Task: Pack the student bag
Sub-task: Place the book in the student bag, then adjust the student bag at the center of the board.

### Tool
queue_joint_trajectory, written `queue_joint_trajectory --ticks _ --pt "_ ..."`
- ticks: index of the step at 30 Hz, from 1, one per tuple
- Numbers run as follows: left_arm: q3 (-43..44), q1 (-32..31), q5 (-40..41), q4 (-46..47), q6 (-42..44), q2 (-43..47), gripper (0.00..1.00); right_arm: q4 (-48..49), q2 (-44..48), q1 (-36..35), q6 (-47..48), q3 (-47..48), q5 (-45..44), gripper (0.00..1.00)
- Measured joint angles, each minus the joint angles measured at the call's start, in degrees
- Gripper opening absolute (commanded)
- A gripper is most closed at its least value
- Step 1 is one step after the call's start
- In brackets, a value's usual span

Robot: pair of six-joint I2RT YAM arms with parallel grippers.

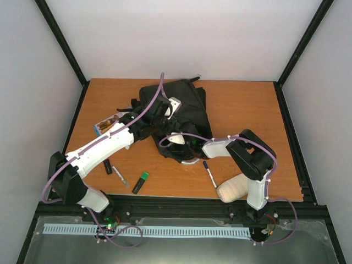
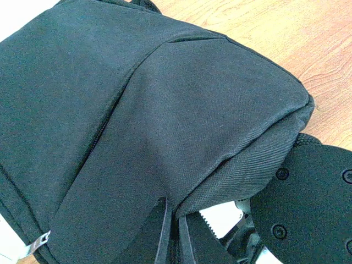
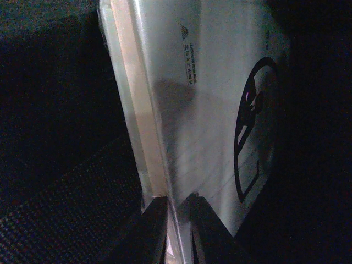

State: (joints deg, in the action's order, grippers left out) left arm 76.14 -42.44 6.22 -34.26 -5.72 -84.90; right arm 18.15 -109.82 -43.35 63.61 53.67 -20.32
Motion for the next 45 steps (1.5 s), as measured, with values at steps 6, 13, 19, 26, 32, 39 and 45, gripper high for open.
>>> queue_joint_trajectory --ticks 6,13,19,26,32,39,45 --pt "0.0 0.0 -0.13 0.0 0.0 0.0 0.01 -2.91 2.19 0.26 -2.49 -0.79 2.29 0.18" --pt "0.0 0.0 -0.37 -0.11 0.0 0.0 0.01 -15.5 14.4 0.2 -8.39 -4.44 9.86 0.31" --pt "0.11 0.07 -1.18 -0.09 -0.02 -0.7 0.01 -29.07 30.25 0.2 -15.43 -9.16 18.27 0.27" --pt "0.85 0.07 -6.78 0.35 -0.68 -7.65 0.01 -40.54 47.3 8.87 -29.18 -7.34 27.5 0.2" --pt "1.42 0.04 -13.25 2.14 -3.48 -16.94 0.01 -40.72 49.24 23.85 -42.1 -0.7 33.48 0.23" --pt "3.23 -0.44 -16.28 -0.94 -4.28 -23.5 0.59 -38.07 48.46 31.04 -47.89 -3.3 37.99 0.32" --pt "3.65 1.29 -12.35 -1.86 -5.22 -14.29 0.77 -38.32 48.65 33.59 -49.68 -4.98 42.01 0.37"
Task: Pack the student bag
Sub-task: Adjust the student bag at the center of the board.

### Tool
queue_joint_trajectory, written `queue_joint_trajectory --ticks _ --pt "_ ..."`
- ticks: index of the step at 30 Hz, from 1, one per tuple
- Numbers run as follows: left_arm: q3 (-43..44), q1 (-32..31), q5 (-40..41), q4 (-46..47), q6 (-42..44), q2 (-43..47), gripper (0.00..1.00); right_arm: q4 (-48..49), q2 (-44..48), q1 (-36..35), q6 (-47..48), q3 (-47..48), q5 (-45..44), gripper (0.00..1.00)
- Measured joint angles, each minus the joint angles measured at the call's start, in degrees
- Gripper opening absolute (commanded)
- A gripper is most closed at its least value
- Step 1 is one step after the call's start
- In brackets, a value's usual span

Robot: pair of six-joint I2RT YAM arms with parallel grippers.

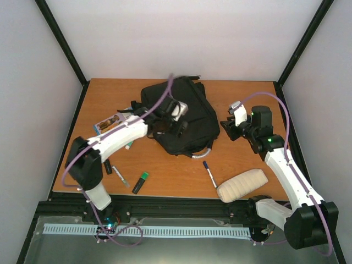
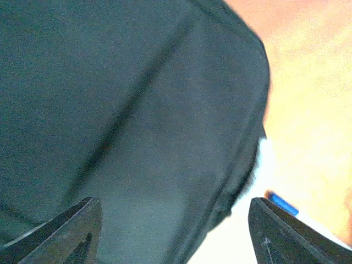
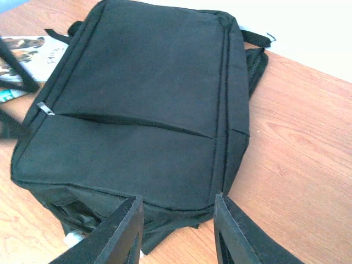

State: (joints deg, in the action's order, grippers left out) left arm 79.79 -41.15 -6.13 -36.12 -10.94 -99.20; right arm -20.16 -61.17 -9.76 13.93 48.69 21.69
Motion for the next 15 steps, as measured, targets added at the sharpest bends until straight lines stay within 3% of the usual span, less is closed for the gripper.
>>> queue_joint_trajectory --ticks 6,10,15 --pt "2.67 11.5 6.95 2.93 -8.72 3.98 0.92 0.07 -0.33 0.02 -0.02 0.0 1.77 0.39" --pt "4.0 18.53 9.03 4.13 -15.58 -0.59 0.99 0.02 -0.48 0.02 0.15 0.0 2.23 0.41" --pt "10.58 21.84 8.72 3.91 -20.61 -10.75 1.0 -0.22 -0.46 0.02 0.42 0.0 2.49 0.42"
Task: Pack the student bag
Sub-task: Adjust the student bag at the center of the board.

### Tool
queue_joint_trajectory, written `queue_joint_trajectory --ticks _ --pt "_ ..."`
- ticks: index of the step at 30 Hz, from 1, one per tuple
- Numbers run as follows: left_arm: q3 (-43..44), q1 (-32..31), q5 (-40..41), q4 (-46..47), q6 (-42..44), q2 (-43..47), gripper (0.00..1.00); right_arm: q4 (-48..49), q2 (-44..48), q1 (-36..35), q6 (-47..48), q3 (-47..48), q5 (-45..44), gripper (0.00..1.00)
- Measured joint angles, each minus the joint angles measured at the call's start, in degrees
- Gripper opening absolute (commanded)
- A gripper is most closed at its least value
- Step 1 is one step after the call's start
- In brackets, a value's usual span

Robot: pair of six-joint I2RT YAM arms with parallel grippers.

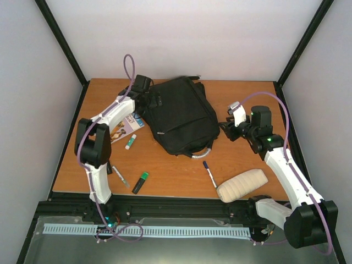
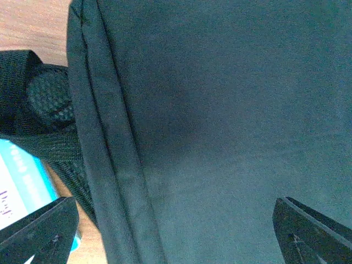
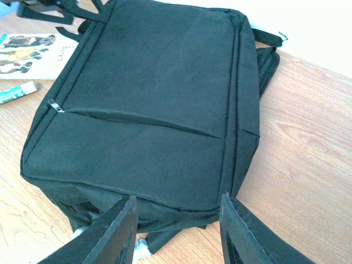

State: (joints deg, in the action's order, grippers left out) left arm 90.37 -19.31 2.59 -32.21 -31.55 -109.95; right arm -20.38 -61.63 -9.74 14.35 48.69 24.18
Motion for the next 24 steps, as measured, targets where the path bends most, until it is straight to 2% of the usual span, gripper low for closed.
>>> queue_joint_trajectory --ticks 7,13,21,24 --pt "5.42 0.68 -1.75 -0.39 -2.69 -8.92 0.99 -0.46 0.09 0.0 0.66 0.0 0.11 0.43" --pt "11.21 0.55 -5.46 0.83 -2.64 -14.99 0.93 -0.7 -0.02 0.0 1.09 0.0 0.39 0.43" --pt "22.69 -2.21 -11.37 2.36 1.01 -23.34 0.9 -0.85 -1.38 0.0 1.27 0.0 0.68 0.43" --pt "22.93 -4.07 -13.03 2.25 2.75 -23.19 0.9 -0.9 -1.49 0.02 1.29 0.0 0.68 0.43"
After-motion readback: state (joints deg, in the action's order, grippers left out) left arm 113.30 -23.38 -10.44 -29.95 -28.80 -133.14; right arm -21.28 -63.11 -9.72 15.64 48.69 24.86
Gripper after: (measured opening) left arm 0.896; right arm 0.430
